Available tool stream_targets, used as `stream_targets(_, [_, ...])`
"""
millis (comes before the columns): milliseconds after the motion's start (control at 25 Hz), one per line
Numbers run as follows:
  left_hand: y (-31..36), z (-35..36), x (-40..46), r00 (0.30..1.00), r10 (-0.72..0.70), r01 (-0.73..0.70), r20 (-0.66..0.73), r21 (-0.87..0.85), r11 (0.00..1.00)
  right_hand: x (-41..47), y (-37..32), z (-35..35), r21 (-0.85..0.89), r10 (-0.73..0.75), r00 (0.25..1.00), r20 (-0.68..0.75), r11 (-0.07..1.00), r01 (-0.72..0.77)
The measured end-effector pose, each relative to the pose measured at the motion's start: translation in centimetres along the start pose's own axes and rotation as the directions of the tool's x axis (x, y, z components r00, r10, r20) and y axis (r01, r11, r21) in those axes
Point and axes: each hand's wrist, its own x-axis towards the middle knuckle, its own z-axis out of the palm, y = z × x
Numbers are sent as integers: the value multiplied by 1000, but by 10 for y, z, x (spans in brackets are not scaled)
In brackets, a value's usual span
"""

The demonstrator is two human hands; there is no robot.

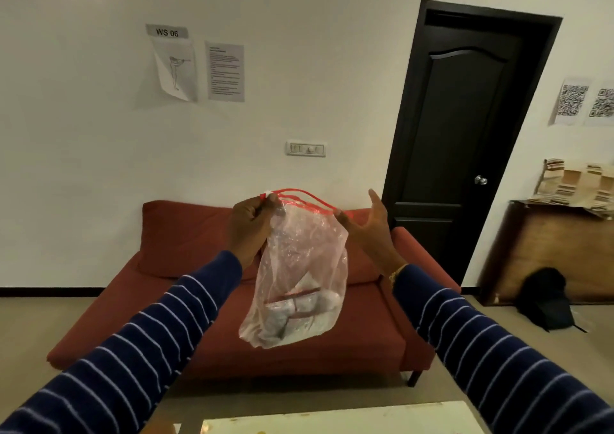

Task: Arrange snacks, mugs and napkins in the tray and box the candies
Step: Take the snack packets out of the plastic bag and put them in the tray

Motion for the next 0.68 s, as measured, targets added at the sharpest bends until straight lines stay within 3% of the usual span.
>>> stream_targets(40, [4,8,0,1000,11,-12,15,38,999,6,-5,-1,-205,-208,977,-38,959,196])
stream_targets(80, [7,14,-1,999,11,-14,47,62,998,10,-16,0,-334,-387,922,17,867,370])
stream_targets(160, [12,25,-2,991,21,-38,132,123,992,17,-41,7,-294,-522,831,191,777,556])
stream_targets(280, [20,30,3,980,45,-82,194,185,979,18,-65,16,32,-513,812,280,850,526])
stream_targets(360, [24,31,8,979,10,-51,202,199,979,20,-69,15,143,-486,829,277,874,464])
stream_targets(560, [38,38,5,979,-80,53,188,146,988,25,-74,1,327,-450,832,324,879,347])
stream_targets(680, [47,48,4,987,-78,54,142,165,985,28,-76,-5,338,-412,850,329,892,301])
